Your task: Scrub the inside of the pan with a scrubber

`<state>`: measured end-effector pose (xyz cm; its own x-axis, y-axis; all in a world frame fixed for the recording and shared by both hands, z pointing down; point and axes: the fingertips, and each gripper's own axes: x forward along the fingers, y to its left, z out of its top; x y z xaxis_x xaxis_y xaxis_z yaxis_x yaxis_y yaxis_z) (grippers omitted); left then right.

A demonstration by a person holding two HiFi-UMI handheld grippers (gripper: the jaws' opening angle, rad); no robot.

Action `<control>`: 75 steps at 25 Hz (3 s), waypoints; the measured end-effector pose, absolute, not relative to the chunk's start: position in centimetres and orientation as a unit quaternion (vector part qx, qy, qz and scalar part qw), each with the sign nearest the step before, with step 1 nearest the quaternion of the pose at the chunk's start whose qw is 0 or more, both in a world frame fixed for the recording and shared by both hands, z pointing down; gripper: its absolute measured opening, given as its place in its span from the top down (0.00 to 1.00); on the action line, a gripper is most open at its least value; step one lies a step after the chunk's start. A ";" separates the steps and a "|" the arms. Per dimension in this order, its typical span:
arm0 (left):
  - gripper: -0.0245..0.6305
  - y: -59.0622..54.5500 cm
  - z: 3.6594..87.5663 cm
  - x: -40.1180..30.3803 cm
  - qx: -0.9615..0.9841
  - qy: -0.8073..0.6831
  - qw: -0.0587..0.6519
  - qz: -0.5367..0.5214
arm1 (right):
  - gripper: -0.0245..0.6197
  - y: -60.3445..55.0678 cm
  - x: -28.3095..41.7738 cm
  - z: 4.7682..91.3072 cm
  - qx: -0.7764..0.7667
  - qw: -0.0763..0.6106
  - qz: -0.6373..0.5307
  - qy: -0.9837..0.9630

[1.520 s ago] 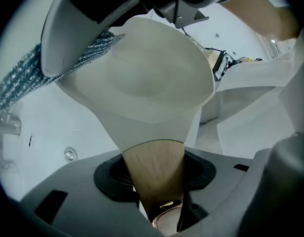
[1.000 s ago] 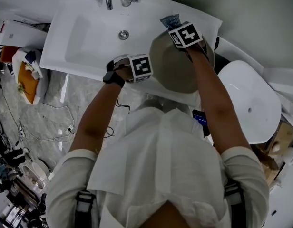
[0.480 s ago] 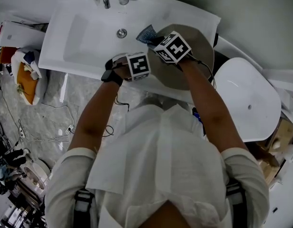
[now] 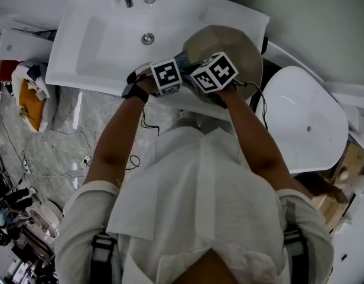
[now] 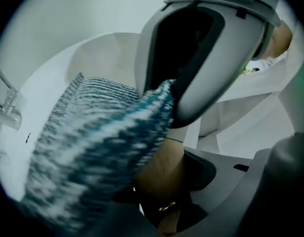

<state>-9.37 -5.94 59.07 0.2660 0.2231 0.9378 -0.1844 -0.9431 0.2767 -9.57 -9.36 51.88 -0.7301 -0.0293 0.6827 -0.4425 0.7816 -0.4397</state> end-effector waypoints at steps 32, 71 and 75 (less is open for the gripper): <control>0.63 -5.9 58.9 -9.7 0.769 0.000 0.195 0.608 | 0.89 0.6 5.0 51.7 0.366 0.418 0.151 -0.818; 0.63 -5.8 59.1 -9.7 0.748 0.014 0.196 0.634 | 0.89 -11.1 17.9 52.2 0.449 0.437 0.096 -0.774; 0.63 -5.7 59.1 -9.6 0.747 0.012 0.195 0.635 | 0.89 -13.9 18.1 52.3 0.421 0.466 0.091 -0.773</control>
